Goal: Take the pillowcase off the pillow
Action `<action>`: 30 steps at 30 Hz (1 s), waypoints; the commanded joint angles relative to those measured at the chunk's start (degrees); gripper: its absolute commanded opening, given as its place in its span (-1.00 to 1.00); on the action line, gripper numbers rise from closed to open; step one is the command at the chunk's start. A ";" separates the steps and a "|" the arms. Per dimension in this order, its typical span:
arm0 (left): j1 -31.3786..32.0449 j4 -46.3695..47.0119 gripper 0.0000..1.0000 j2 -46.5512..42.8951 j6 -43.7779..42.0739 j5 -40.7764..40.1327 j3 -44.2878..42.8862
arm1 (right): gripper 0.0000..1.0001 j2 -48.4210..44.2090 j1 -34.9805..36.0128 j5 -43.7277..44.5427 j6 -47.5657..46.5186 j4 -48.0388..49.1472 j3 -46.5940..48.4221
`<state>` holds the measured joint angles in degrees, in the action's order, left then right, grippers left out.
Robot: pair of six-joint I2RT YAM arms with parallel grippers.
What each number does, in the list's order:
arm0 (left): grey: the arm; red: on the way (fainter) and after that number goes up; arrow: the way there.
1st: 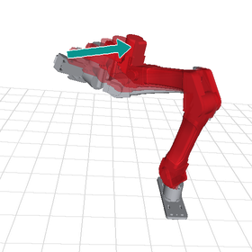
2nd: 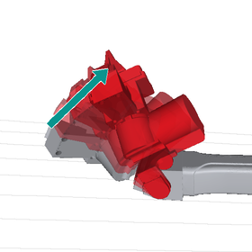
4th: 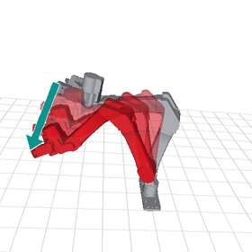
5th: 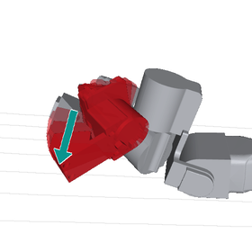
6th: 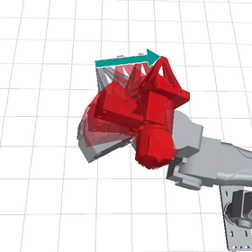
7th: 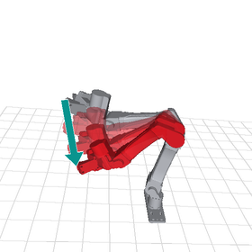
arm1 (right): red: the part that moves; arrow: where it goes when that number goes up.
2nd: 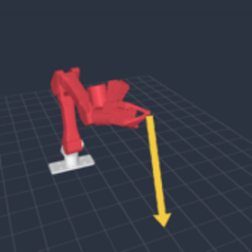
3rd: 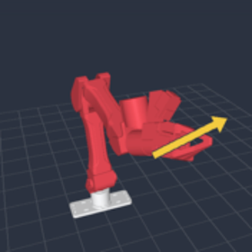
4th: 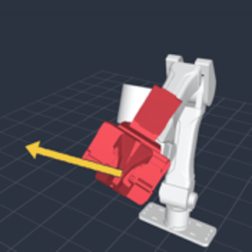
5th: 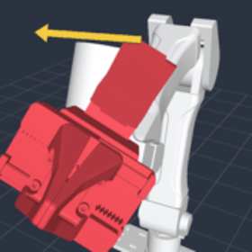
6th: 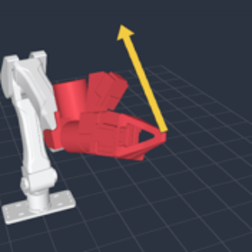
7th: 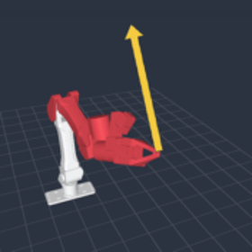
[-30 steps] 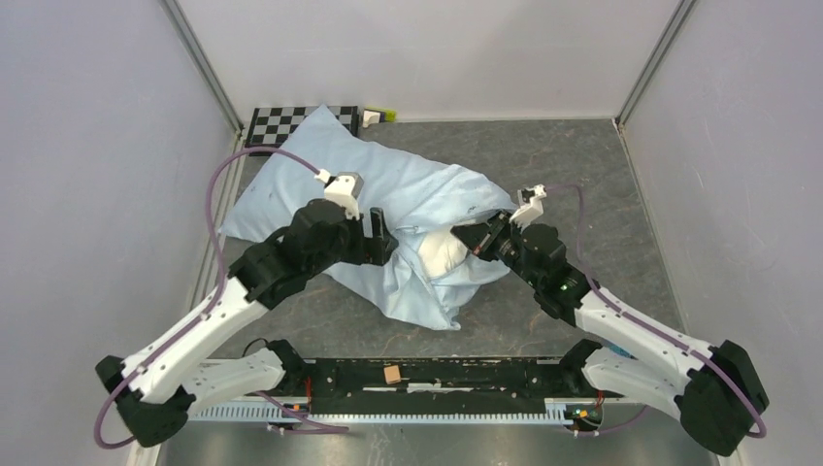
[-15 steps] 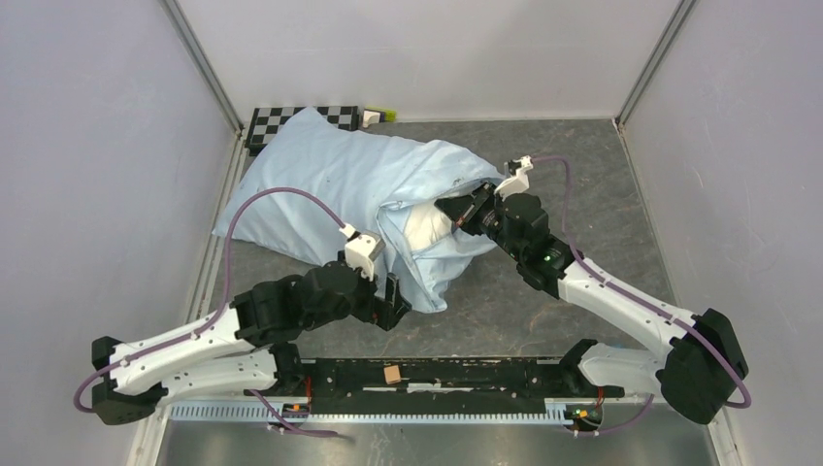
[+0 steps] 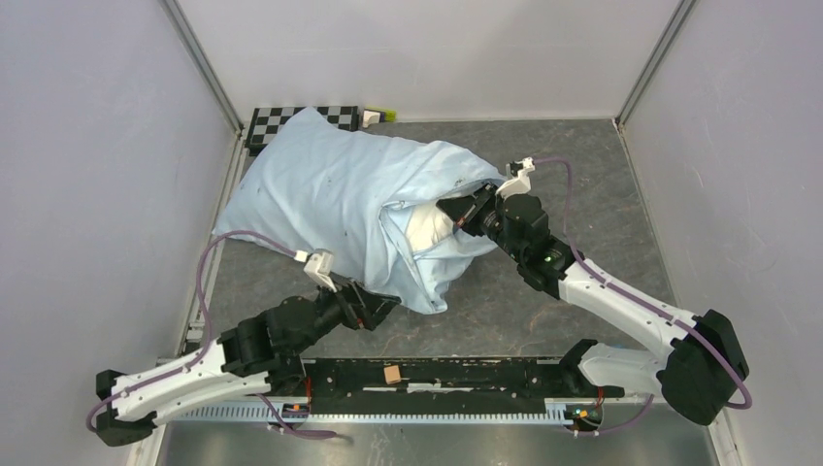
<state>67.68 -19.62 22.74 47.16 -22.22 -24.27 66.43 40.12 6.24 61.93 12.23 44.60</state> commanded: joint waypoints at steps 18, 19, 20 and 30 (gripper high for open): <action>-0.47 10.39 -0.95 -3.95 24.39 -18.28 5.00 | -1.00 -7.55 -0.13 3.22 3.81 7.53 -4.03; -0.59 7.54 -0.95 -3.33 23.89 -20.21 4.16 | -1.00 -8.55 -0.22 3.57 4.02 6.90 -4.29; -0.74 4.29 -0.95 -2.77 23.92 -21.96 3.67 | -1.00 -9.25 -0.38 3.89 4.56 6.47 -4.55; -9.92 -4.65 -0.95 -4.40 29.22 -22.10 14.59 | -1.00 -20.35 -5.24 9.01 11.33 4.14 -9.93</action>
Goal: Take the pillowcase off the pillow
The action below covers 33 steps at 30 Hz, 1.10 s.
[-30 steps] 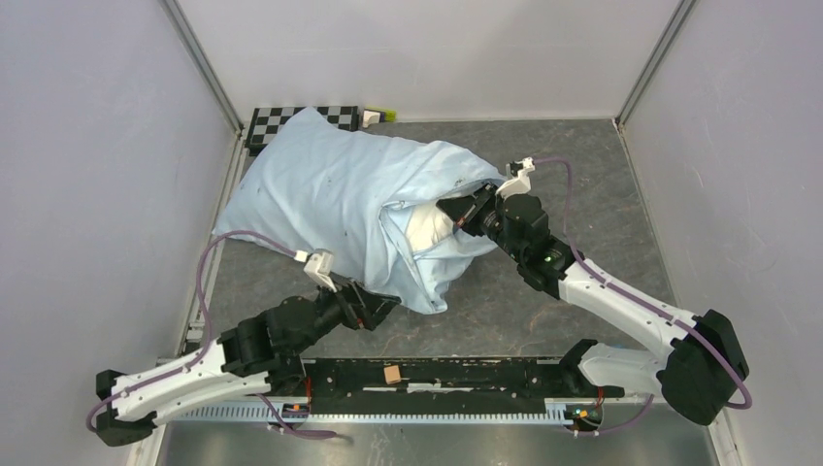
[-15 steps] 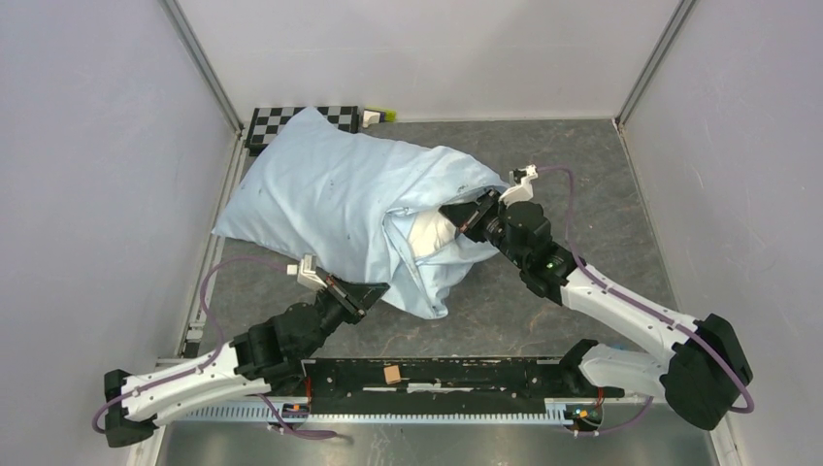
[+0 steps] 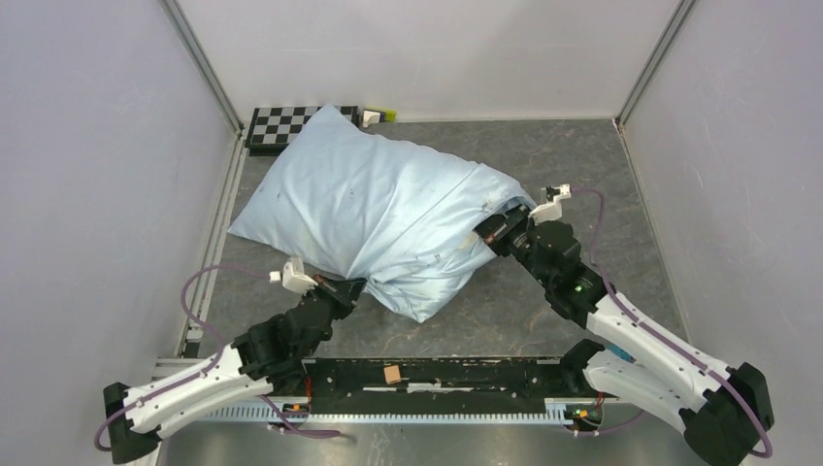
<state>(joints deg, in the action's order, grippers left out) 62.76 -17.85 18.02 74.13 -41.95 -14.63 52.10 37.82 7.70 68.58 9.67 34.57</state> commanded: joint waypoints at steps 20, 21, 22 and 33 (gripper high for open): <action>10.99 22.32 0.98 20.12 -22.93 31.85 -11.62 | -1.00 6.99 -3.11 5.78 8.73 15.44 1.33; 12.82 20.82 0.98 21.79 -21.09 28.44 -12.03 | -1.00 7.52 -3.11 5.79 8.93 15.68 1.67; 14.12 19.73 0.98 23.24 -19.14 26.33 -12.22 | -1.00 7.97 -3.07 5.77 9.10 15.82 2.17; 21.49 27.51 1.00 37.00 -14.89 13.55 -11.97 | -1.00 7.93 -2.67 6.80 11.75 14.98 3.83</action>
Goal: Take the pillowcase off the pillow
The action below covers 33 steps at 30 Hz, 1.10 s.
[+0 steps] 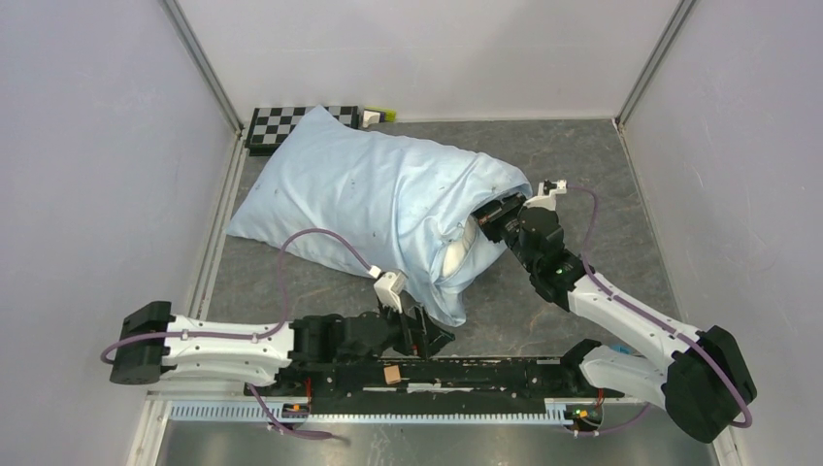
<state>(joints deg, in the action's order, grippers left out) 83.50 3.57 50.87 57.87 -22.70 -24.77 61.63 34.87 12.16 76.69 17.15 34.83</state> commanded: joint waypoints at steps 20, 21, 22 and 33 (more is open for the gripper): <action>0.86 21.90 -0.95 21.66 -5.00 -15.80 -1.92 | -1.00 -4.16 1.51 3.66 5.04 6.92 4.25; 0.86 22.31 -0.95 22.04 -5.35 -15.83 -0.84 | -1.00 -4.15 1.51 3.78 5.20 6.65 4.64; 0.87 22.15 -0.95 22.44 -5.48 -16.32 0.15 | -1.00 -3.99 1.51 3.76 5.35 6.40 5.08; -1.65 -35.59 -0.95 42.58 13.60 -37.32 -20.28 | -1.00 -6.48 1.43 5.16 4.46 1.18 8.32</action>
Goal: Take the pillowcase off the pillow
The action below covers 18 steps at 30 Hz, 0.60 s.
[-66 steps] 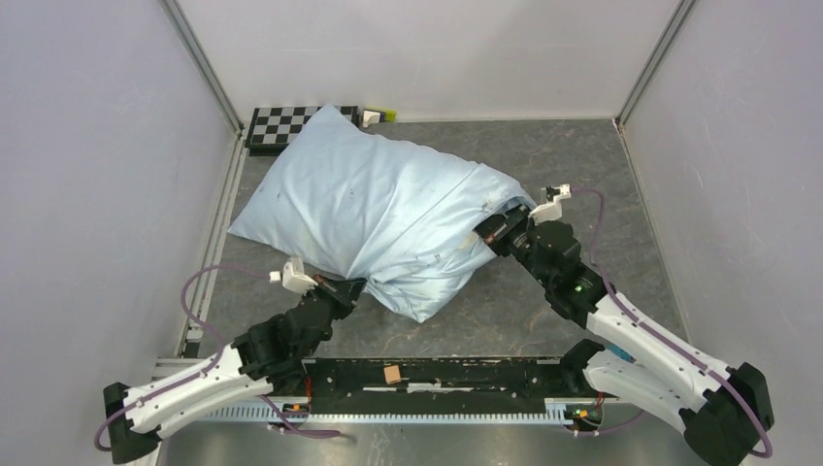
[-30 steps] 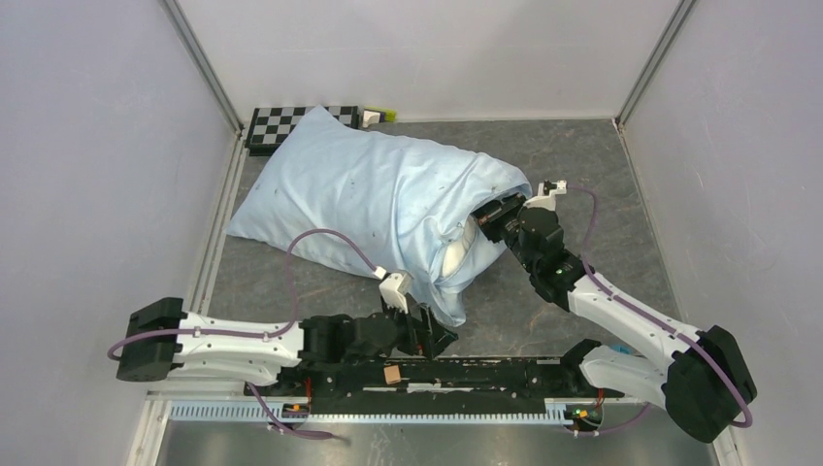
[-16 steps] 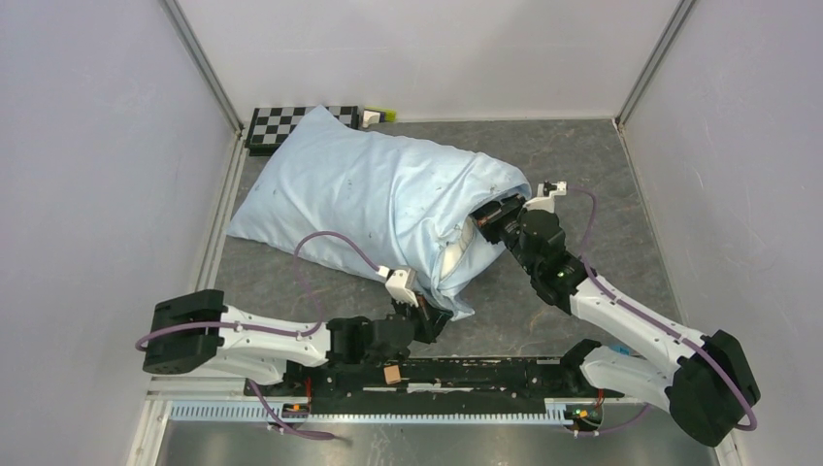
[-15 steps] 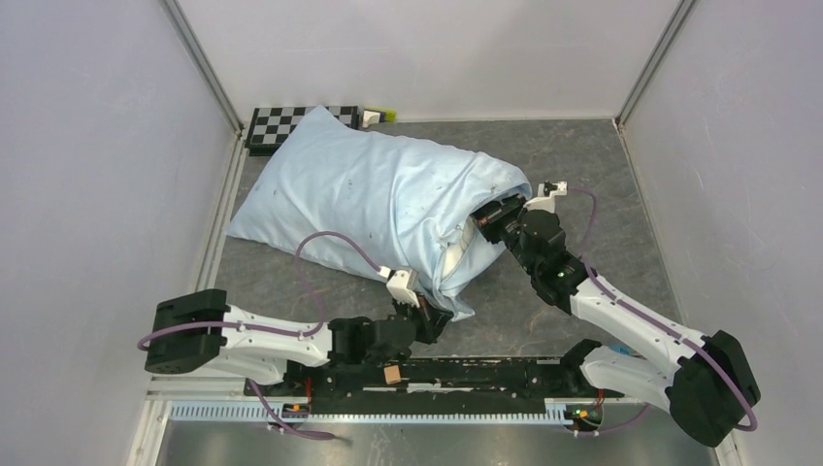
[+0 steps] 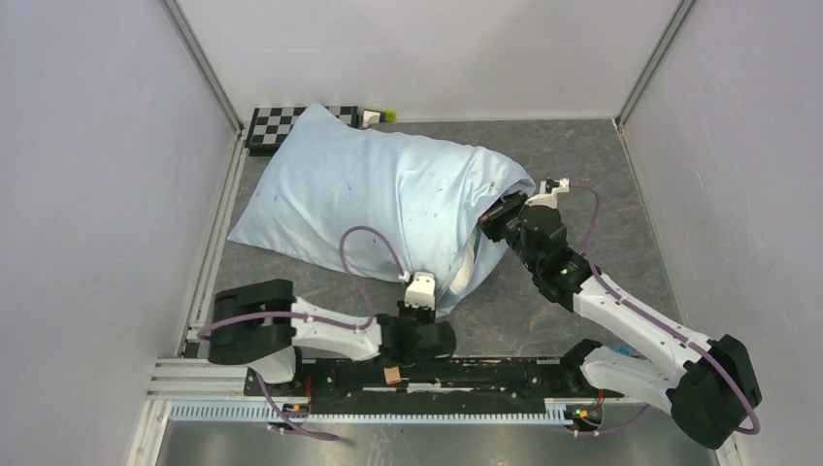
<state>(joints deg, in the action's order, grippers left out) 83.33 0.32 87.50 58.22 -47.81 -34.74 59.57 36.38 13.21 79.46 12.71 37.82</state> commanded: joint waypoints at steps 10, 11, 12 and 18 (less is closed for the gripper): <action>-16.77 -17.19 -0.95 -17.77 -2.56 -7.40 4.68 | -1.00 -15.15 -1.70 11.14 -4.68 -8.80 3.65; -17.94 -18.71 -0.95 -19.71 -2.77 -8.30 5.08 | -1.00 -15.95 -1.99 11.28 -4.84 -9.63 3.22; -19.25 -19.80 -0.95 -21.88 -3.38 -8.71 5.33 | -1.00 -16.71 -2.04 10.98 -5.11 -9.95 2.57; -20.71 -19.08 -0.95 -29.13 -7.97 -7.18 6.59 | -1.00 -17.54 -2.05 2.87 -0.62 -3.95 -3.99</action>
<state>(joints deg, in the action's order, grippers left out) 64.05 -15.11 60.71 54.02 -51.27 -29.98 44.01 35.46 16.91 74.56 -3.64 36.07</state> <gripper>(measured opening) 0.036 0.036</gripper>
